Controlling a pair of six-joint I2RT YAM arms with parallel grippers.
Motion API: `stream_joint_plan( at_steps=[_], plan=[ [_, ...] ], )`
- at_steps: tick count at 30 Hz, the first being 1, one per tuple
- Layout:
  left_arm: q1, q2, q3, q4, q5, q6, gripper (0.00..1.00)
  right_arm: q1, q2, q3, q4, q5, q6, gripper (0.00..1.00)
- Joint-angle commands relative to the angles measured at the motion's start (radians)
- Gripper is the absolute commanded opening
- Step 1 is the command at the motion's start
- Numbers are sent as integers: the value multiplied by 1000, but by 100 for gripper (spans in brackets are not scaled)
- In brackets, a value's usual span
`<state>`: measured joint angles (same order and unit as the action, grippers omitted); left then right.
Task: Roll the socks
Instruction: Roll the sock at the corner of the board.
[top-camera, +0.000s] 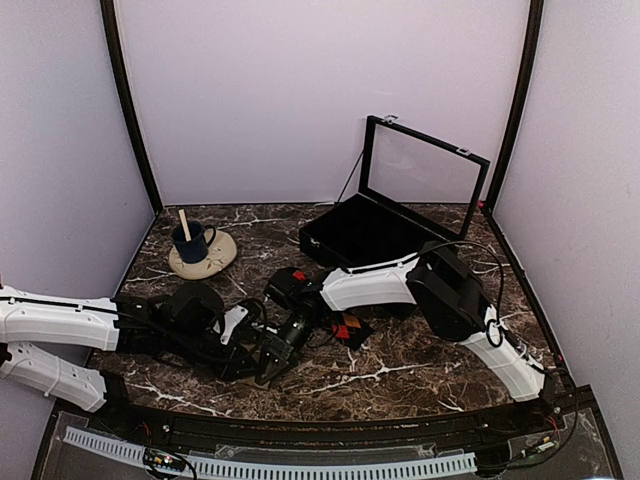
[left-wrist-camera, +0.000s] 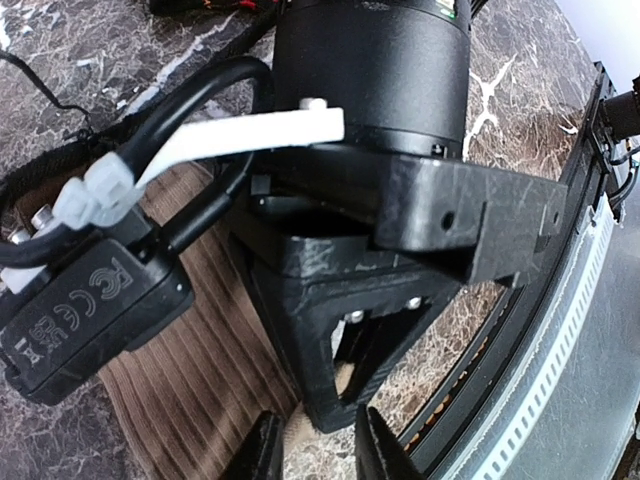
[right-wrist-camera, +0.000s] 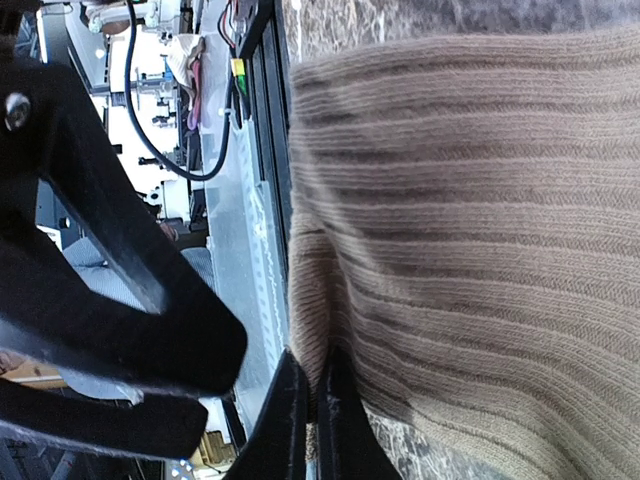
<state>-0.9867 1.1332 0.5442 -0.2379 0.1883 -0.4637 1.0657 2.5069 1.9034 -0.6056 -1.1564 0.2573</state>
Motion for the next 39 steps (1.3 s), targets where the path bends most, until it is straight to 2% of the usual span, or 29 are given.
stream_joint_plan(
  at_steps=[1,10,33,35,39],
  plan=[
    [-11,-17,-12,-36,25,-6,27,-13,-15,-18,-34,-29,-58,0],
    [-33,13,-20,-45,51,-4,27,-18,-16,-23,-61,-37,-95,0],
    [-78,137,-22,59,-22,21,30,-18,-19,-9,-104,-55,-127,0],
    [-81,163,-17,61,-15,23,28,-18,-15,-9,-106,-51,-127,0],
    [-91,202,-9,68,1,25,16,-18,-13,-7,-124,-40,-141,0]
  ],
)
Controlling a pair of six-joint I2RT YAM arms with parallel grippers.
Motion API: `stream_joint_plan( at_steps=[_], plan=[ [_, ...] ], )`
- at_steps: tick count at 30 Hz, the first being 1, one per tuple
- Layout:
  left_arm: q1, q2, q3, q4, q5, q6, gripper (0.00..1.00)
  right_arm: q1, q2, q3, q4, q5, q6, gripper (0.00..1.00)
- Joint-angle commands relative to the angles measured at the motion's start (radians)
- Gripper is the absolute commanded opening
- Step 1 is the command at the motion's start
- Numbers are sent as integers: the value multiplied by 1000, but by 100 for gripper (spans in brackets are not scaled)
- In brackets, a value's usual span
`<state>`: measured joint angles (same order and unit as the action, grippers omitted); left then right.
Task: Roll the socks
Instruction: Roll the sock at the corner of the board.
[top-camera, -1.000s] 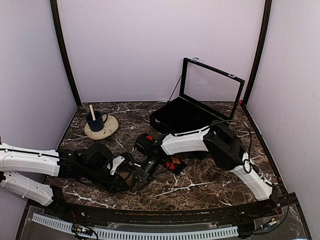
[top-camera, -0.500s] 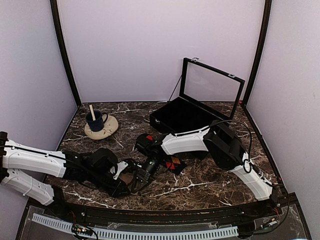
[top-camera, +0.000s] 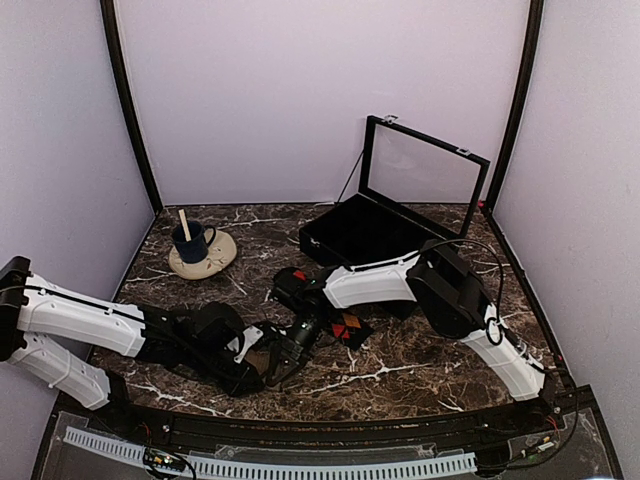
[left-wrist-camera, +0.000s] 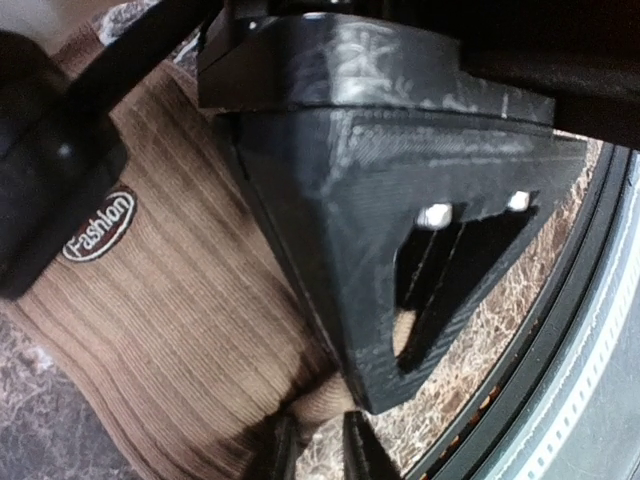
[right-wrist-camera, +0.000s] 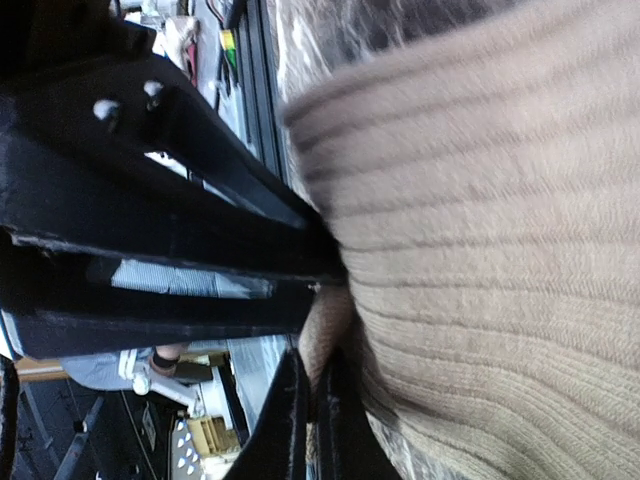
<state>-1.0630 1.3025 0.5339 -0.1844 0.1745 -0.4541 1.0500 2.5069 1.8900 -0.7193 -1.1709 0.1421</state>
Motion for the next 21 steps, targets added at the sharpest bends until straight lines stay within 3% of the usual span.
stream_joint_plan(
  at_steps=[1,6,10,14,21],
  plan=[
    [-17,41,3,15,17,15,14,-2,-13,5,-14,-22,-29,0],
    [-35,79,9,27,18,7,10,-2,-14,4,-29,-4,-42,0],
    [-39,106,14,45,22,5,1,-2,-13,3,-42,11,-51,0],
    [-41,129,20,42,22,-2,0,-2,-15,6,-69,53,-69,0],
    [-41,83,-12,37,5,-59,0,-14,-34,-18,-67,119,-83,17]
  ],
)
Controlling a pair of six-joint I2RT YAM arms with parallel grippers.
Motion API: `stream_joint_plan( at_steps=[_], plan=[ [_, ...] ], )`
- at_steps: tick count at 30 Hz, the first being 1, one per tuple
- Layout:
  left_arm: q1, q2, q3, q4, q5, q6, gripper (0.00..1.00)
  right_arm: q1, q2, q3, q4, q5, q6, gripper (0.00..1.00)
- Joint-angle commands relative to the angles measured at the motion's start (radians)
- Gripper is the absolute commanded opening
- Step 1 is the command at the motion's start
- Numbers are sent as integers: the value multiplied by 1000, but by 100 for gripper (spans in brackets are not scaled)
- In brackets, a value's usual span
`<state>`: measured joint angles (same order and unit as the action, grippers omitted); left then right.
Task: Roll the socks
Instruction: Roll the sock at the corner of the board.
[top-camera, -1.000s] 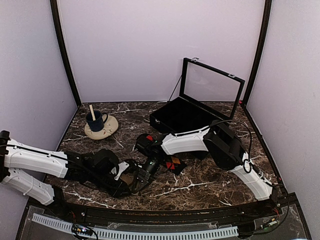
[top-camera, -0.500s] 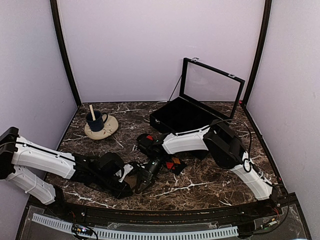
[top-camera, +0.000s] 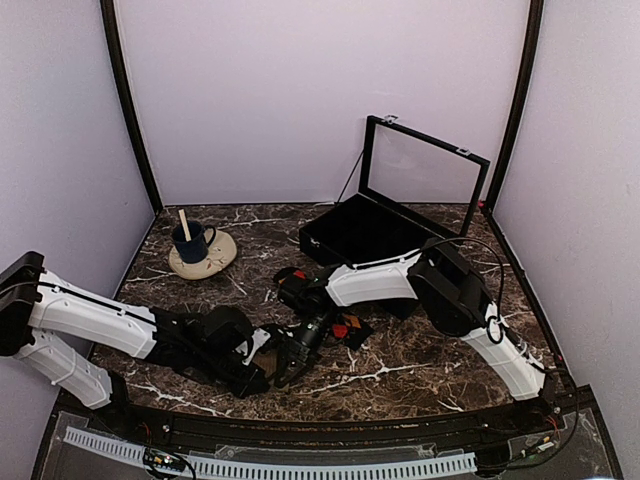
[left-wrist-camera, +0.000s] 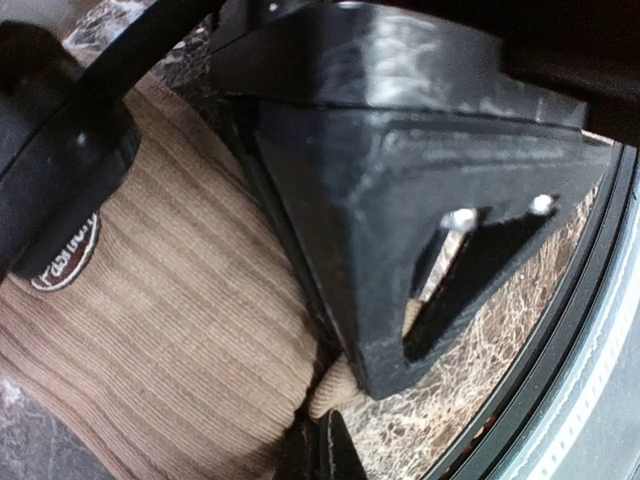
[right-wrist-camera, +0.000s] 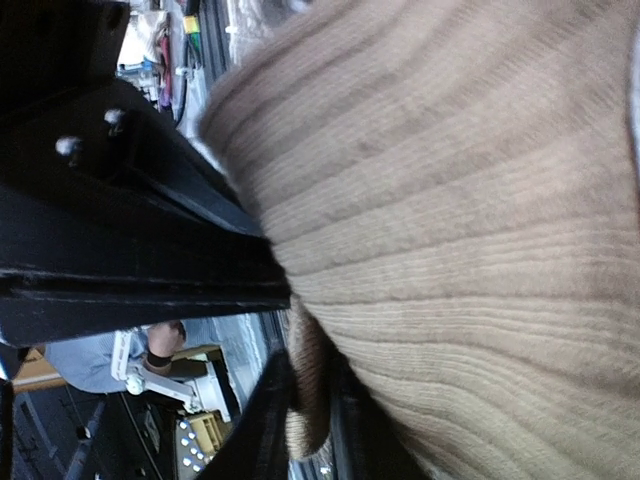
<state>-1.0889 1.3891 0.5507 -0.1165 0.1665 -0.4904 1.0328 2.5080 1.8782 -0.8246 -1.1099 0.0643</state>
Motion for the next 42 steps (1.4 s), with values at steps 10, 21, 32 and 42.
stream_joint_plan(
  at_steps=[10,21,32,42],
  plan=[
    [-15,-100,-93,-38,-8,-153,0,-33,-88,-77,171,49,85,30],
    [-10,-179,-124,-25,-41,-252,0,-55,-192,-216,358,152,158,30],
    [100,-287,-186,0,61,-317,0,-48,-381,-442,603,524,138,29],
    [132,-269,-194,0,173,-303,0,117,-537,-570,710,982,-54,26]
  ],
)
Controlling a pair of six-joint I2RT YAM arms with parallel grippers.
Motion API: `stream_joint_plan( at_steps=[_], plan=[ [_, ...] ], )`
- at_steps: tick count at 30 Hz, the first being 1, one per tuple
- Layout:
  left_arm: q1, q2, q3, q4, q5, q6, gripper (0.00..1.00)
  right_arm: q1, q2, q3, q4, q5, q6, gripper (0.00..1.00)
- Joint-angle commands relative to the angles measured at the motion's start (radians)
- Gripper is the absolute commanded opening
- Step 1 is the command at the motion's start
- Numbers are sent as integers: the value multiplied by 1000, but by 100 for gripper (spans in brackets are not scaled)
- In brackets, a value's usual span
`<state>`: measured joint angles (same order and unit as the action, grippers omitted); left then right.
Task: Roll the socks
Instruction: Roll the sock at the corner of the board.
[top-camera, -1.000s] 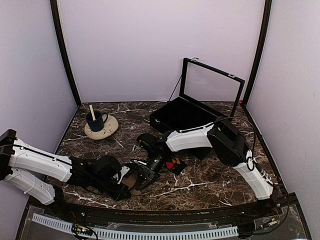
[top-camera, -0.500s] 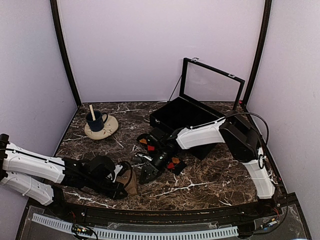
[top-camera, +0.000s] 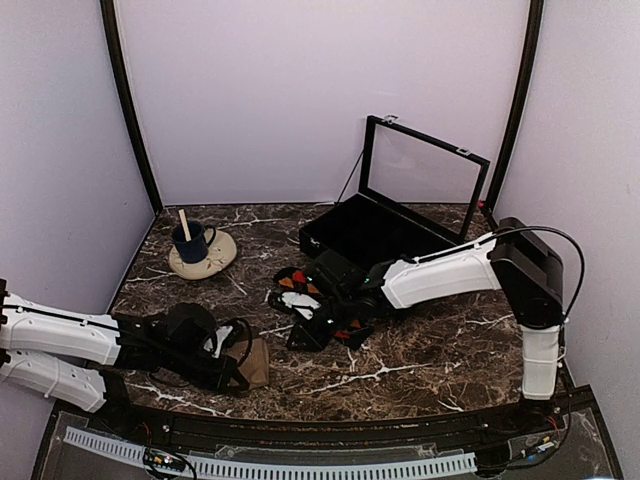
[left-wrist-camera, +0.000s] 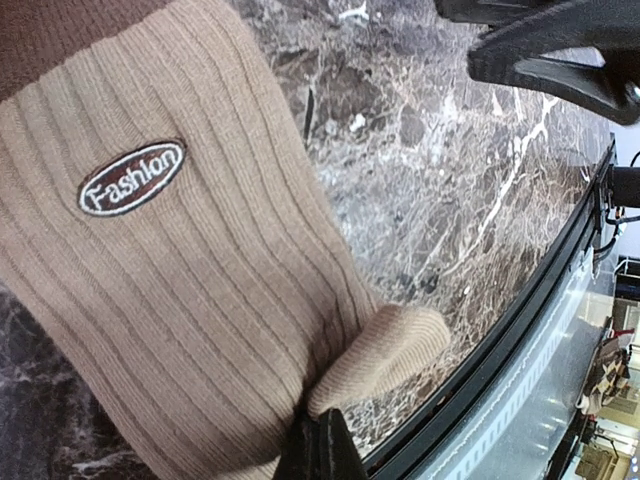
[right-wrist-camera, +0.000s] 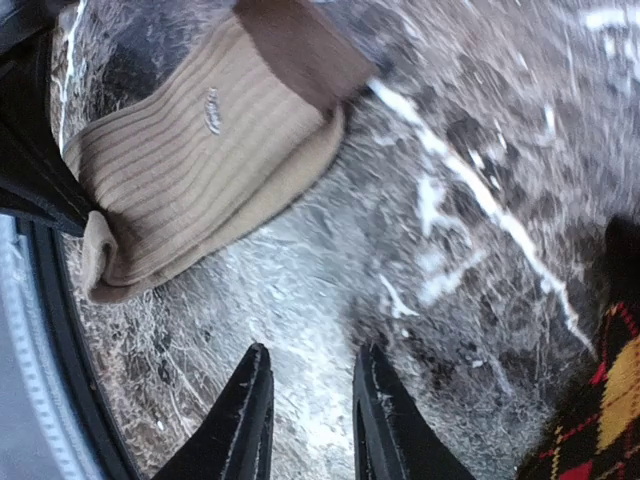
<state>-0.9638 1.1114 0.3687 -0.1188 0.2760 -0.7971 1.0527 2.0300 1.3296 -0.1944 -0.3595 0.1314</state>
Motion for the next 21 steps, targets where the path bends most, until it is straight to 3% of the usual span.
stream_joint_plan(
  at_steps=[1,6,11,21],
  plan=[
    [8,10,-11,0,74,4,0,122,-67,-28,87,276,-149,25],
    [21,7,-13,-33,109,10,0,246,-101,-74,154,470,-280,24],
    [41,2,-16,-59,135,5,0,320,-114,-115,210,564,-351,25],
    [64,-12,-58,-60,183,-16,0,418,-70,-99,238,648,-482,41]
  ],
)
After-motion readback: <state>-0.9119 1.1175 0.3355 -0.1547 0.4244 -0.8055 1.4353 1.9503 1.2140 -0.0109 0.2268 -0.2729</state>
